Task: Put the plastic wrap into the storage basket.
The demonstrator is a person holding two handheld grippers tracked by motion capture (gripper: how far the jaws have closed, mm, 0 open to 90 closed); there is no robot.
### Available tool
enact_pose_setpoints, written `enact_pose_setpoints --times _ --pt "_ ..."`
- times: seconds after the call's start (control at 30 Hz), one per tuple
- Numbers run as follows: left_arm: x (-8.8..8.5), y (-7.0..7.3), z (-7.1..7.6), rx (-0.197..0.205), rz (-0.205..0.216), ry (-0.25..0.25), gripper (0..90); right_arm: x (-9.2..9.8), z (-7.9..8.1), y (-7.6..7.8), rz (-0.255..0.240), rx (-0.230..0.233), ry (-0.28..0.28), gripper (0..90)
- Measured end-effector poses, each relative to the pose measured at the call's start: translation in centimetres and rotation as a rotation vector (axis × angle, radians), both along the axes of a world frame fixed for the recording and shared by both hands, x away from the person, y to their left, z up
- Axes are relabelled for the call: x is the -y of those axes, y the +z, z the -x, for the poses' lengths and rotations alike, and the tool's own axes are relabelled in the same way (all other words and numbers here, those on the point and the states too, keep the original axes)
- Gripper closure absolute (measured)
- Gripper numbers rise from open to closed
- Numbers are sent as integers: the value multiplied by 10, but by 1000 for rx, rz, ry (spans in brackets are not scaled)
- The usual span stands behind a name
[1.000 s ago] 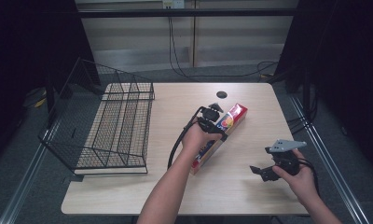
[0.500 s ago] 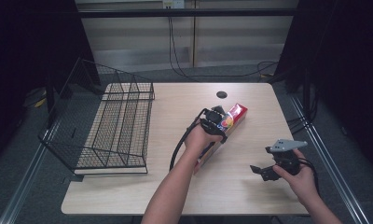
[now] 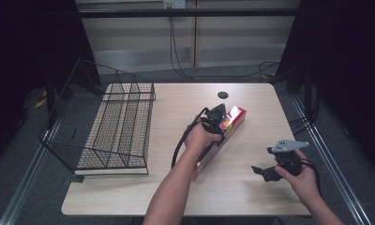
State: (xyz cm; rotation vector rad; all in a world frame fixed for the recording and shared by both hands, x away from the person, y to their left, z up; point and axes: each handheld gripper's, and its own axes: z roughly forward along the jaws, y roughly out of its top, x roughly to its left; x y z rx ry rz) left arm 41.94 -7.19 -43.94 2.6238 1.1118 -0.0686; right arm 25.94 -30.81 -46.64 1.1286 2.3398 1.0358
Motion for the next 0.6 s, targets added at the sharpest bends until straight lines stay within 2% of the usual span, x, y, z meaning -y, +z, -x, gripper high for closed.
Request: enact_pose_setpoints --times 0.4,0.43,0.47,0.53,0.57,0.6 --pt "-26 25 -1 -14 -40 35 454 -1 0 0 -4 -1 -1 24" --pt "-29 27 -2 -9 -46 14 455 -1 -1 -1 -4 2 2 24" --pt "-31 29 -1 -10 -46 41 455 -1 -1 -1 -4 2 1 24" --pt "-36 33 -2 -18 -45 48 454 -1 -1 -1 -6 -1 2 24" --pt "-38 34 -2 -22 -45 68 455 -2 -1 -1 -6 -1 2 24" --pt "-40 36 -2 -12 -57 59 455 -2 -2 -1 -6 -1 -2 24"
